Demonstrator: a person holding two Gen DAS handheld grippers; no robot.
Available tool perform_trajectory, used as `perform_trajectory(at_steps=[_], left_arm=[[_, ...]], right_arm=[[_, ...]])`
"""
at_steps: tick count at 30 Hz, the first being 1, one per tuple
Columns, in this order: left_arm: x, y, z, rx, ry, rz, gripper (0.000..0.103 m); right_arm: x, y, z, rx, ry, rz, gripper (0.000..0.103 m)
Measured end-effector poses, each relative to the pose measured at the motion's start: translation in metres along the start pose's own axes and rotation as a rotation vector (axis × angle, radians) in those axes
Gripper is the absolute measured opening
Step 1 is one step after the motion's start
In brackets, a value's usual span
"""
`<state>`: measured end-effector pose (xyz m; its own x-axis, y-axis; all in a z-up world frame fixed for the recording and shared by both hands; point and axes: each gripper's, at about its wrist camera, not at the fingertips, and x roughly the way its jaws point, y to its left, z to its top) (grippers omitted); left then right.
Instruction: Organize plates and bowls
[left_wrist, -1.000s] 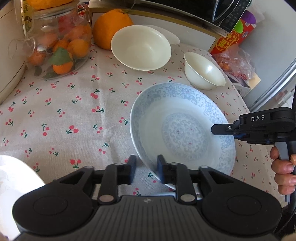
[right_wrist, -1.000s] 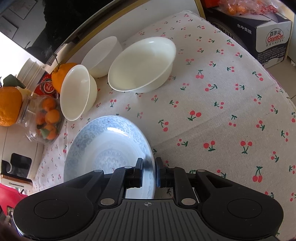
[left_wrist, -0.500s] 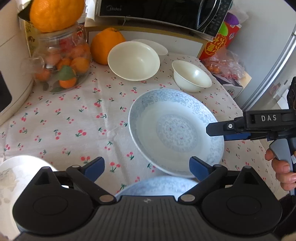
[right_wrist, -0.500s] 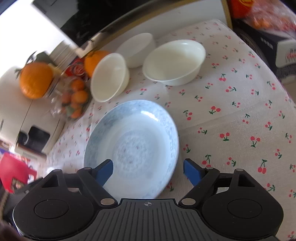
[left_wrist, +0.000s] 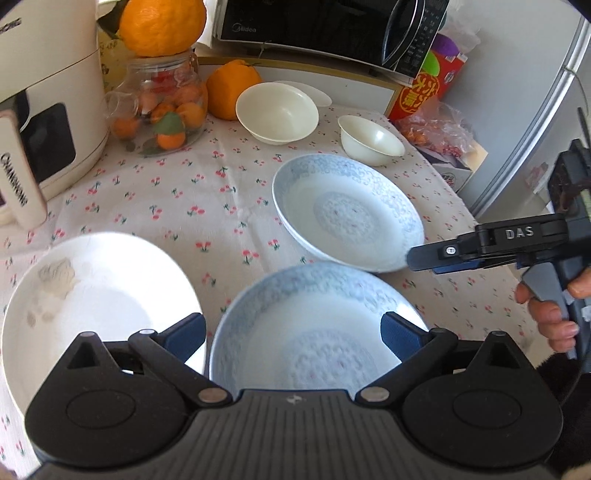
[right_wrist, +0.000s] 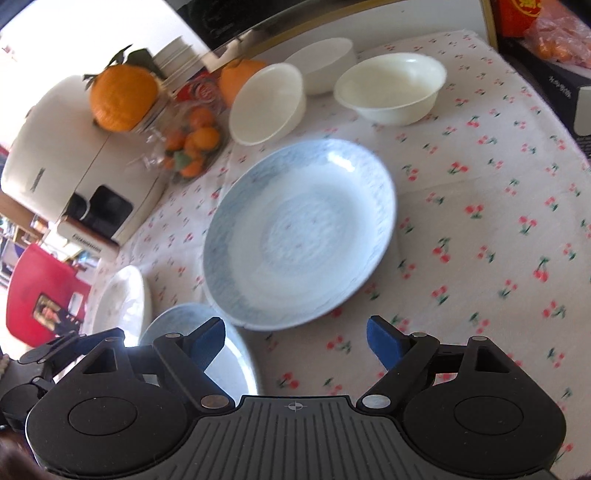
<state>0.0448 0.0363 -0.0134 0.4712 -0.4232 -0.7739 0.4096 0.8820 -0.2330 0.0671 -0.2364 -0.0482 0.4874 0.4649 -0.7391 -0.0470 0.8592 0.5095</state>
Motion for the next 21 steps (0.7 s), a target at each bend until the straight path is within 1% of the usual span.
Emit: perform_trajectory(at_steps=[2,7,9,14,19,21], left_arm=[[-0.004,-0.002,-0.004,-0.002,0.003,-0.010,0.101],[-0.015,-0.007,-0.017,0.032,0.009,-0.021,0.101],[-0.017,-0.006,-0.022,0.018,0.018,-0.030,0.101],[-0.018,0.001,-0.032,-0.052,0.078,-0.067,0.099],[-0.015,0.011,-0.036,-0.130,0.109,-0.093,0.091],[-0.012,0.014,-0.038,-0.153,0.119,-0.087,0.084]], right_arm=[[0.001,0.004,-0.004,0.004,0.015,0.022,0.086],[0.002,0.013,-0.011,0.005,0.038,0.058,0.086],[0.003,0.015,-0.014,0.001,0.041,0.062,0.086],[0.006,0.018,-0.017,0.004,0.061,0.075,0.086],[0.010,0.021,-0.022,0.001,0.088,0.086,0.086],[0.013,0.024,-0.024,-0.009,0.100,0.087,0.086]])
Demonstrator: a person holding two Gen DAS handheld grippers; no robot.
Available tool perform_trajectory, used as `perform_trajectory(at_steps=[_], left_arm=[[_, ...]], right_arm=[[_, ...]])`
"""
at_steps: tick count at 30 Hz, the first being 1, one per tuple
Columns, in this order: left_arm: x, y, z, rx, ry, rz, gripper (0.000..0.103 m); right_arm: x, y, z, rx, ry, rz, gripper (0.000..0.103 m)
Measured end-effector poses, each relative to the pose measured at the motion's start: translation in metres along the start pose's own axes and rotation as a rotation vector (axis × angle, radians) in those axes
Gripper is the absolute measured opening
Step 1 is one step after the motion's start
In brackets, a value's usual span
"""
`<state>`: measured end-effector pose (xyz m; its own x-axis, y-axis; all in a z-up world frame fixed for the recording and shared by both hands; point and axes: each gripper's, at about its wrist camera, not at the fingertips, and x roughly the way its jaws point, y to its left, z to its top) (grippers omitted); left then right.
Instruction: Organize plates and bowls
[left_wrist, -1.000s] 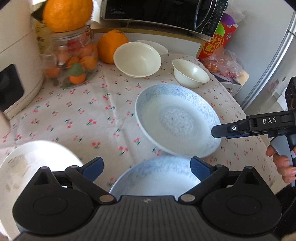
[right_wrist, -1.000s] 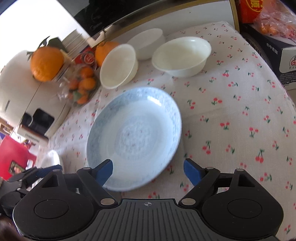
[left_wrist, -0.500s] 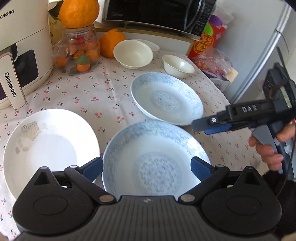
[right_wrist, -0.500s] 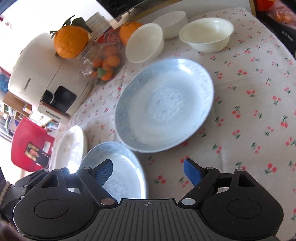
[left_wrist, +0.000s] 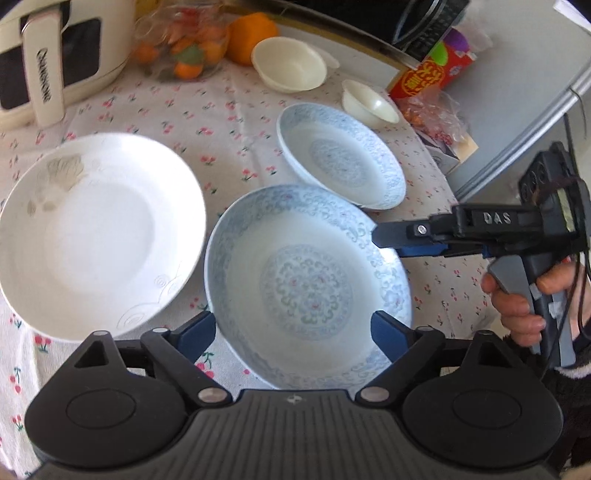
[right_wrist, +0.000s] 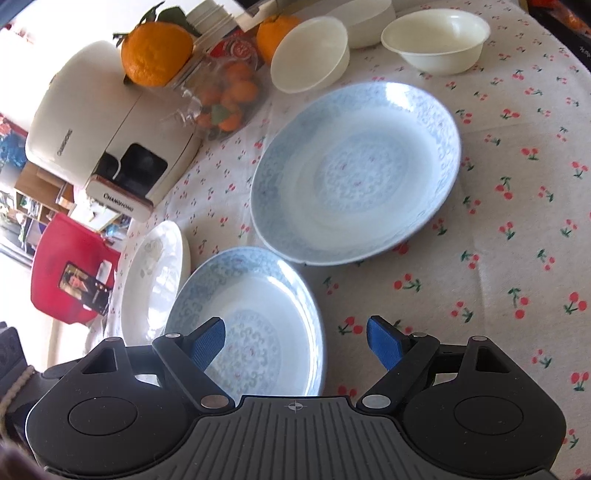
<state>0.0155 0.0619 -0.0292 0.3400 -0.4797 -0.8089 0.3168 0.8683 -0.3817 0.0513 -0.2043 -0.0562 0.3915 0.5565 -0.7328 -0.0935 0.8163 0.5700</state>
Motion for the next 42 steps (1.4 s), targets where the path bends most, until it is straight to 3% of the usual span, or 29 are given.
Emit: perform_trajectory(at_steps=[5,17,20,24,30,42], left_arm=[[0.008,0.005,0.000,-0.029,0.022,0.025,0.068],[0.018,0.004,-0.005,0.006,0.068,0.069,0.048],[0.018,0.005,-0.005,0.009,0.068,0.079,0.043],[0.015,0.009,-0.005,-0.003,0.067,0.082,0.036],[0.012,0.012,-0.005,-0.023,0.059,0.086,0.029],[-0.003,0.005,-0.006,0.000,0.039,0.049,0.027]], right_arm=[[0.007,0.005,-0.004,-0.021,0.026,-0.003,0.085],[0.012,0.010,-0.010,-0.038,0.049,-0.001,0.084],[0.012,0.010,-0.010,-0.037,0.047,-0.005,0.074],[0.012,0.012,-0.012,-0.059,0.050,-0.025,0.047],[0.010,0.009,-0.014,-0.081,0.038,-0.064,0.028],[-0.010,0.013,-0.011,-0.107,0.001,-0.042,0.027]])
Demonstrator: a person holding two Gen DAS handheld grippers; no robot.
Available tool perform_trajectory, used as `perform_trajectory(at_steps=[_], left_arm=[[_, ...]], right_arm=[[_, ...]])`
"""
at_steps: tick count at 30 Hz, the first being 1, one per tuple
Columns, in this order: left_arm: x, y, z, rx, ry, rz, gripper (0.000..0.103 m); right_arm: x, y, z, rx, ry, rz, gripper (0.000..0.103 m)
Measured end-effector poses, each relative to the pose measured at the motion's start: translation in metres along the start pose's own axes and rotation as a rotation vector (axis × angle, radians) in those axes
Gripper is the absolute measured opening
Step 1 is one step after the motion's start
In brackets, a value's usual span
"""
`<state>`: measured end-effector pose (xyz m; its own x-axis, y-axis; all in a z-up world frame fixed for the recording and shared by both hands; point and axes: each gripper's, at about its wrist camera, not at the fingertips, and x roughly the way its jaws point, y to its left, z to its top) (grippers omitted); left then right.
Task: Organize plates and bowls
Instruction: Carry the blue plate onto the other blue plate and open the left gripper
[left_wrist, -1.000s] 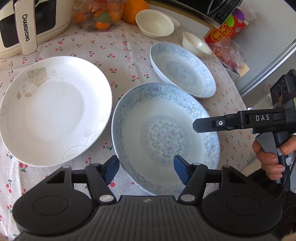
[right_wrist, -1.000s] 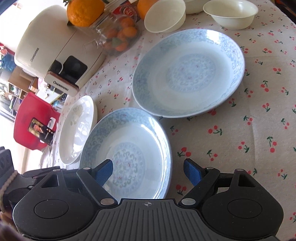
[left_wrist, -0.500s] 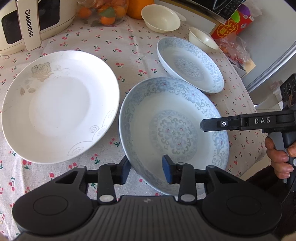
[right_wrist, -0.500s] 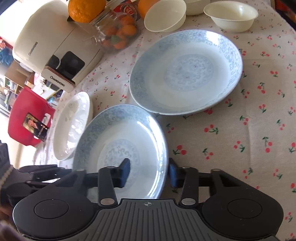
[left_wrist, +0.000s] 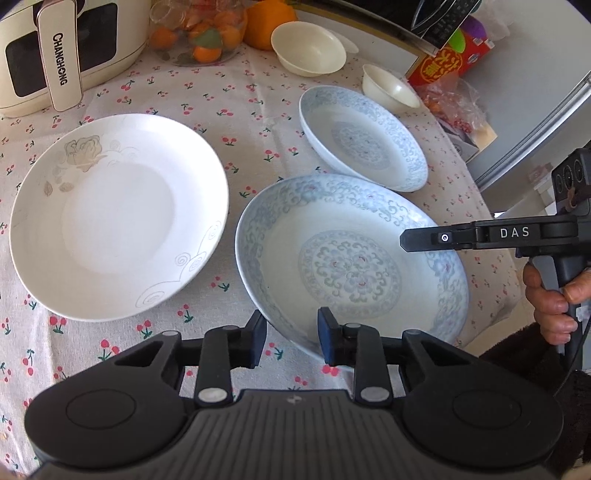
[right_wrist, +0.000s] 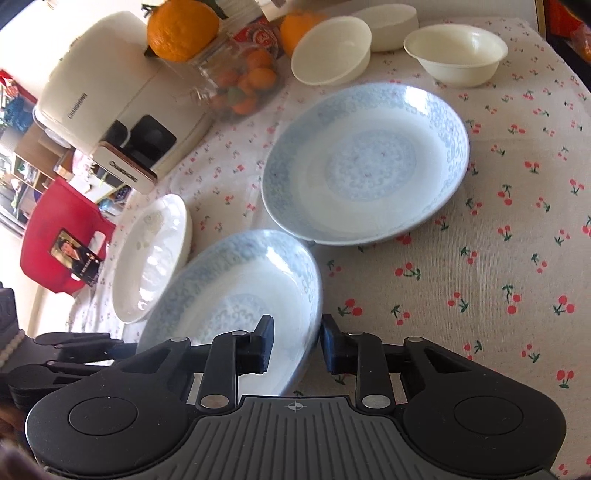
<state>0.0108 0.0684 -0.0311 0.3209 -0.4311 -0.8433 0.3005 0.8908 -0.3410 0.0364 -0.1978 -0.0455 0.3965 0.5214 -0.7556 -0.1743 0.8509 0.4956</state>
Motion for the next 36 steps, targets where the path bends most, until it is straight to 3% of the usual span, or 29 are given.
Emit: perform_trajectory(at_steps=[9,18,36], left_arm=[[-0.009,-0.006,0.000,0.005,-0.015,-0.021,0.028],[-0.019,-0.014,0.009,0.012,-0.082,-0.037,0.027],[0.018,-0.041,0.061,0.054,-0.122,0.016,0.027]], right_arm=[[-0.007,0.001,0.003,-0.002,-0.021,0.019,0.027],[-0.025,0.000,0.017,0.014,-0.096,0.043,0.027],[-0.035,-0.037,0.050,0.104,-0.177,-0.030,0.027]])
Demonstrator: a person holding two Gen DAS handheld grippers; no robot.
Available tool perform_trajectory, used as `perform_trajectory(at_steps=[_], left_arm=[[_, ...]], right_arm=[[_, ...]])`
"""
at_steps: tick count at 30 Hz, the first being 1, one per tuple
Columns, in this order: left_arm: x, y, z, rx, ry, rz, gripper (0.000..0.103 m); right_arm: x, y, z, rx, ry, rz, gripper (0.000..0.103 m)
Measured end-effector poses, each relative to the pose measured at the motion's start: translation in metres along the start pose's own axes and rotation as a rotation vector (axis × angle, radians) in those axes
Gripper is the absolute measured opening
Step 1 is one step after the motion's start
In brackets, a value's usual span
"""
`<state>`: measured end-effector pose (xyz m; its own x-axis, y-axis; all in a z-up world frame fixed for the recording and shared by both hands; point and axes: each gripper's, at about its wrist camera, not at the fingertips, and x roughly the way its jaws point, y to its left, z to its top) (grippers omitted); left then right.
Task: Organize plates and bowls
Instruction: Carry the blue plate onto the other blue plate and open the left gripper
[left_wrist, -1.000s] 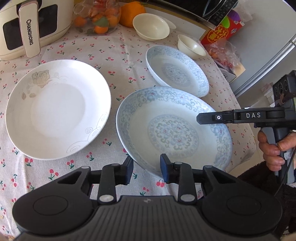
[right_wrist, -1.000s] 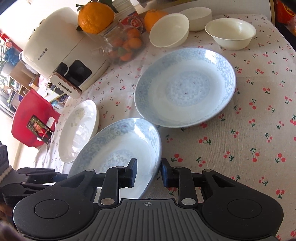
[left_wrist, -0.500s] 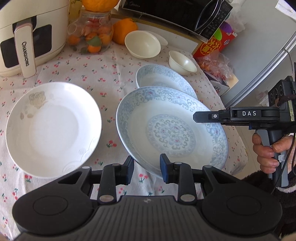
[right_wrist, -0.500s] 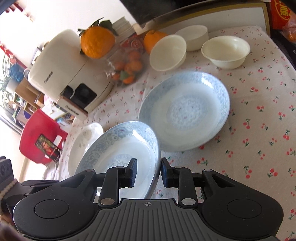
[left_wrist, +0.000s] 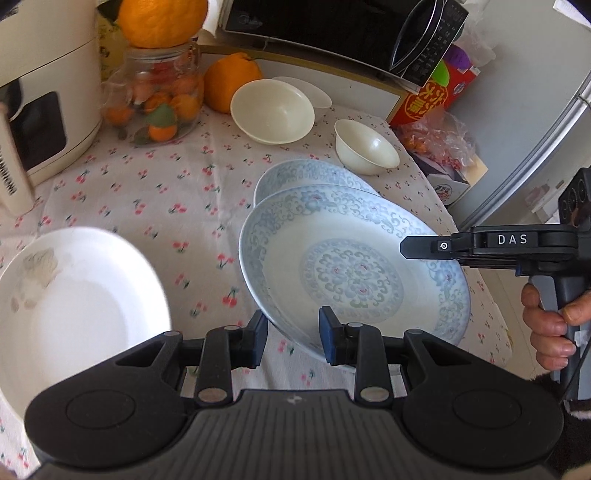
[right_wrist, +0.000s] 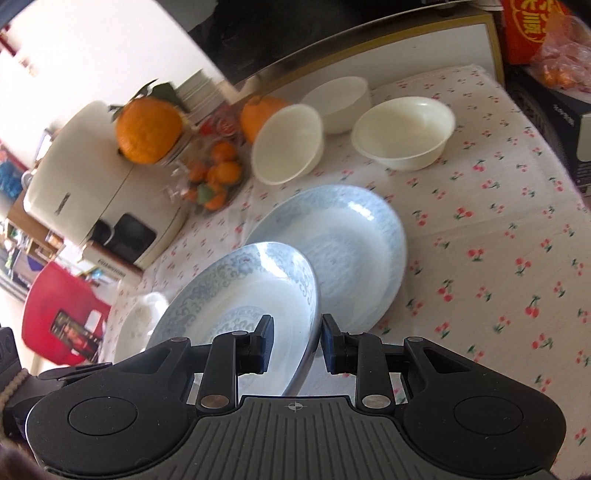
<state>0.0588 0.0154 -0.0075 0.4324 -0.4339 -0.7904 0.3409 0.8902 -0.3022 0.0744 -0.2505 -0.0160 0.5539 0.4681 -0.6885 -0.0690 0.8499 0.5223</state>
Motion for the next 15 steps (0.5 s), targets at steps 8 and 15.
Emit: perform_trajectory(at_steps=[8,15], left_arm=[[0.026,-0.007,0.014,0.002,0.026,0.018,0.027],[0.035,-0.013,0.019,0.045,0.018,0.066,0.026]], right_arm=[[0.011,-0.018,0.016,0.045,0.001,-0.055,0.027],[0.023,-0.023,0.020,0.029,0.016,-0.100,0.027]])
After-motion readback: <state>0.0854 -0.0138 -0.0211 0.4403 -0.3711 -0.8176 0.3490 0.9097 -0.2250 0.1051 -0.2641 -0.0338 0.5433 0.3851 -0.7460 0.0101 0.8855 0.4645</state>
